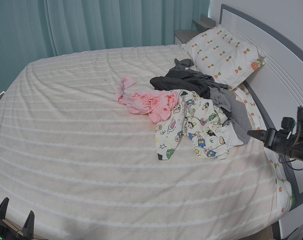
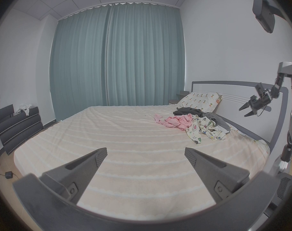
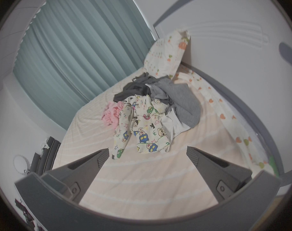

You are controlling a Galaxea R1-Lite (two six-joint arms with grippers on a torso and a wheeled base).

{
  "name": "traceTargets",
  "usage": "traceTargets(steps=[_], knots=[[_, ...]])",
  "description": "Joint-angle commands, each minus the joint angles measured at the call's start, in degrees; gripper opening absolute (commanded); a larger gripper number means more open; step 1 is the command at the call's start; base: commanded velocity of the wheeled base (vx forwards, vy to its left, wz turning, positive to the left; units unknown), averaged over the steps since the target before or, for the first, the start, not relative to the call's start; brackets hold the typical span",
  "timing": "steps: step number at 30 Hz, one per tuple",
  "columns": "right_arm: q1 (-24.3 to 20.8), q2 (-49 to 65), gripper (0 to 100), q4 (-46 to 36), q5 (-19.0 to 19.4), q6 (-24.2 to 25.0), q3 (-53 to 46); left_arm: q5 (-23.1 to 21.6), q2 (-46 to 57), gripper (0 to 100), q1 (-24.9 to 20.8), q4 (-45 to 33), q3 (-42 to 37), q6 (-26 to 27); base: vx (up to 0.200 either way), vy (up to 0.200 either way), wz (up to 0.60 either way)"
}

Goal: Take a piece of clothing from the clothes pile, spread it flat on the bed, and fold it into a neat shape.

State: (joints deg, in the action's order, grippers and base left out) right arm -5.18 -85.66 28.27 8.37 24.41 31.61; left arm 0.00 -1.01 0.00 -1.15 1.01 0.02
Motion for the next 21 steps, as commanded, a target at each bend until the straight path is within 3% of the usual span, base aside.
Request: traceTargets(steps=[1,8,21], knots=[[-4.4,-42.7,100,9.2,-4.9,8.4,19.5,0.0,1.0,100,0.0,0.0,-0.6,0.0,0.0,0.0,0.0],[-7.1,-45.6,100,5.8,-8.8,7.2,26.0,0.0,1.0,100,0.0,0.0,-0.7,0.0,0.0,0.0,0.0],[-8.6,-48.1,100,2.1,-11.4,0.4,34.8,0.0,1.0,100,0.0,0.0,-0.6,0.1,0.0,0.0,0.0]])
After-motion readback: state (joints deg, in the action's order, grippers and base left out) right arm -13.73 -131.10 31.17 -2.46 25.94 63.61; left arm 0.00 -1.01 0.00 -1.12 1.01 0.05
